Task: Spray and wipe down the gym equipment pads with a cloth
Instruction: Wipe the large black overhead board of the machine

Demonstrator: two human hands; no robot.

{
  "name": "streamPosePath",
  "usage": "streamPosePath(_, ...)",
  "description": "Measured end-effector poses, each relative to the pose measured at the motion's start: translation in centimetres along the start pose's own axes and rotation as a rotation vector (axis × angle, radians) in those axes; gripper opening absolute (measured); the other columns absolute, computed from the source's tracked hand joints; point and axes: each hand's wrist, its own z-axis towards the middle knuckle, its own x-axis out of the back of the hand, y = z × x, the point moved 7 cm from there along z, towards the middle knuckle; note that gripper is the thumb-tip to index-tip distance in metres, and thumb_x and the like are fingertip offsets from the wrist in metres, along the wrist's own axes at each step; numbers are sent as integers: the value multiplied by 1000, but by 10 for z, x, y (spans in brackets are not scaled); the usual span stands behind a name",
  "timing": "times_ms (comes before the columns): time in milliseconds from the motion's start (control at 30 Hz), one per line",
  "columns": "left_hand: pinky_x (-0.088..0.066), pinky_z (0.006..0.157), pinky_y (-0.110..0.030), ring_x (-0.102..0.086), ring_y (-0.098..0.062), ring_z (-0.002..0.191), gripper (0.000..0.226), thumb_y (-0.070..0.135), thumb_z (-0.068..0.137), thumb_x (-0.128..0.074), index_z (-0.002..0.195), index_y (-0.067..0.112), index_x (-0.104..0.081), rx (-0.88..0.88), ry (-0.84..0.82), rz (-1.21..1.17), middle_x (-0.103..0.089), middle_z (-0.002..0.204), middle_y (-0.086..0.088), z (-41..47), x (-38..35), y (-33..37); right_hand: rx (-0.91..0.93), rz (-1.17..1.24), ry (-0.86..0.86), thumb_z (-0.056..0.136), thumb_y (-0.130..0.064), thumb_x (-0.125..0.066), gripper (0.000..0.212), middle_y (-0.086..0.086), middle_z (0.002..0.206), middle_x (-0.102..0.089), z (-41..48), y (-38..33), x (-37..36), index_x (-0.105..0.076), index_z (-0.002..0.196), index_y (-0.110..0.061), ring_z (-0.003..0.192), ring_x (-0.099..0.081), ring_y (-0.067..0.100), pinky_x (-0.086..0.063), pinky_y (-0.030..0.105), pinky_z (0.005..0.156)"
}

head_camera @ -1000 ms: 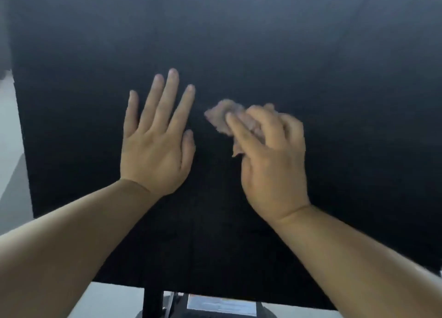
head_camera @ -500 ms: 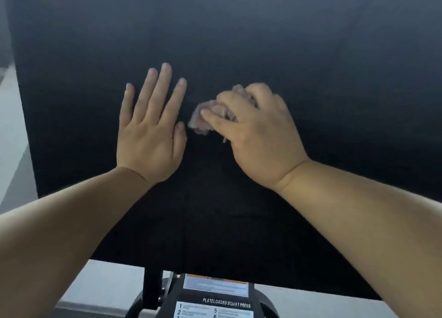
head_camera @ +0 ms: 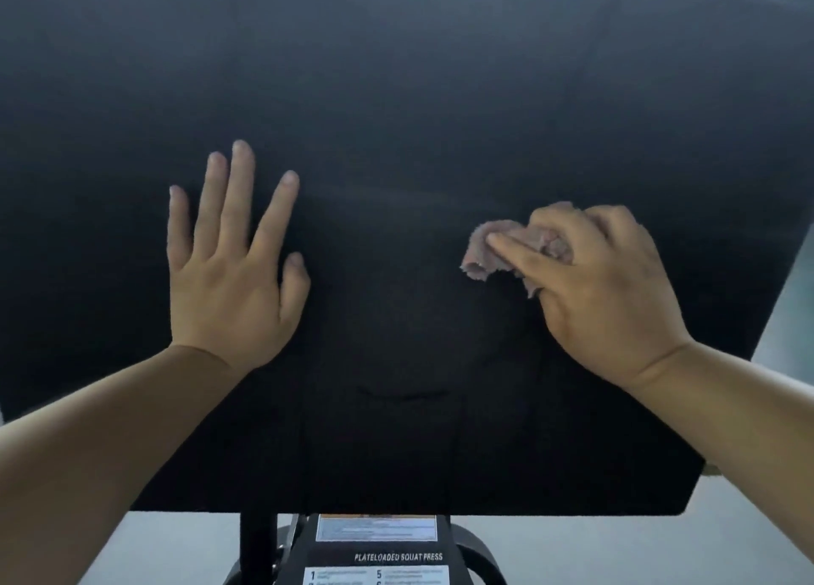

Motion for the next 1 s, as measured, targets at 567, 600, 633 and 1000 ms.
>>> streamPosePath(567,-1,120,-50,-11,-37,149,61,25,95,-37,154,16,-24,-15,50,8,-15,161,-22,-3,-2,0,85,200,89,94,-12,-46,35,4,117,-65,15,-106,-36,-71,119,-18,104,-40,26,-40,40,82)
streamPosePath(600,-2,120,-50,-12,-37,149,61,25,94,-37,153,16,-25,-11,59,7,-15,161,-22,-3,-2,0,-47,178,158,94,-10,-45,38,6,117,-65,27,-79,-27,-71,120,-19,104,-39,27,-41,41,83)
streamPosePath(633,-3,120,-50,-13,-36,149,61,26,94,-37,153,16,-26,-10,71,9,-16,160,-22,-3,-1,0,-209,171,240,92,-8,-42,42,8,119,-63,36,-50,-16,-70,120,-18,105,-38,28,-41,39,85)
streamPosePath(1000,7,118,-50,-2,-40,149,65,22,92,-41,154,15,-20,33,-49,-80,-6,161,-24,-6,0,7,-5,227,30,94,-12,-46,41,-4,129,-52,-17,-88,-37,-66,128,-22,111,-40,27,-38,40,89)
